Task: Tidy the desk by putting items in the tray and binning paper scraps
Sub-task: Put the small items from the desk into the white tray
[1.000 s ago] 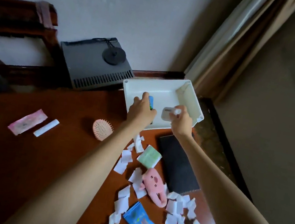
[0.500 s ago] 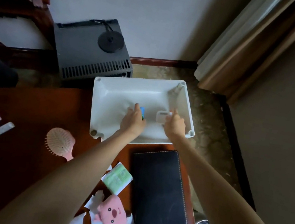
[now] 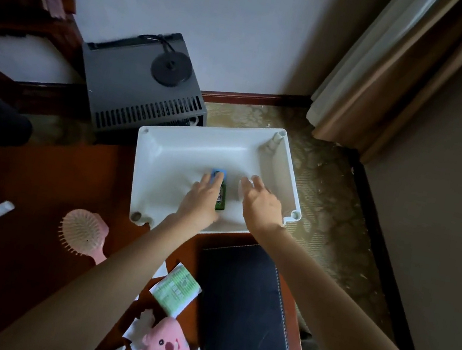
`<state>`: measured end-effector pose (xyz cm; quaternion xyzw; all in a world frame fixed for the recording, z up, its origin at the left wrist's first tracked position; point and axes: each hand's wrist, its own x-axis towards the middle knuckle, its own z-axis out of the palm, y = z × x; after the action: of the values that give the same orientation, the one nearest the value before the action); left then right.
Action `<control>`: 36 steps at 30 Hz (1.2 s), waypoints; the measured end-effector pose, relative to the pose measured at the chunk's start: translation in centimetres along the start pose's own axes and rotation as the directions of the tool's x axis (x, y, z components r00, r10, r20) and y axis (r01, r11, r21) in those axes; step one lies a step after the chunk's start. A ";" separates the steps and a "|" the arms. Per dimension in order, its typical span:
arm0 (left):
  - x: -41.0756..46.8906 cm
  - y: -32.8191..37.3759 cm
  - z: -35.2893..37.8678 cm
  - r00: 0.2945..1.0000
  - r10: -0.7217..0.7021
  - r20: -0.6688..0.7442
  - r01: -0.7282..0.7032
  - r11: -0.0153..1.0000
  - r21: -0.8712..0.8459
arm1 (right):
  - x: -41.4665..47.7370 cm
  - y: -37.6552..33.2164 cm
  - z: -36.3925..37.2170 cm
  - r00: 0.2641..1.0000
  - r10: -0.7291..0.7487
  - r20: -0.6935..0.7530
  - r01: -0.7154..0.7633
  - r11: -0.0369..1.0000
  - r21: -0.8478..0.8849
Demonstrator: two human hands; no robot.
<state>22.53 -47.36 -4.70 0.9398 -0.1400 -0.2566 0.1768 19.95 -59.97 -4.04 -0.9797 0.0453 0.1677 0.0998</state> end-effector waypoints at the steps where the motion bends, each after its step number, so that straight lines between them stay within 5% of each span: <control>1: 0.3 0.1 0.2 0.999 0.013 -0.044 -0.013 1.000 -0.008 | 0.3 0.1 -0.1 1.000 0.003 0.000 -0.003 1.000 -0.006; 16: 6.0 2.4 0.9 0.966 0.042 -0.255 -0.097 0.974 -0.206 | 3.5 1.4 -1.0 0.985 0.166 -0.048 -0.155 0.972 0.177; 36: 3.5 3.3 -1.6 0.980 0.032 -0.196 -0.077 0.971 -0.226 | 2.0 0.6 -2.8 0.986 0.148 -0.071 -0.126 0.961 0.248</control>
<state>25.70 -51.15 -3.63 0.9287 -0.1172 -0.1752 0.3050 22.63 -61.22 -2.26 -0.9611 0.1375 0.1237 0.2050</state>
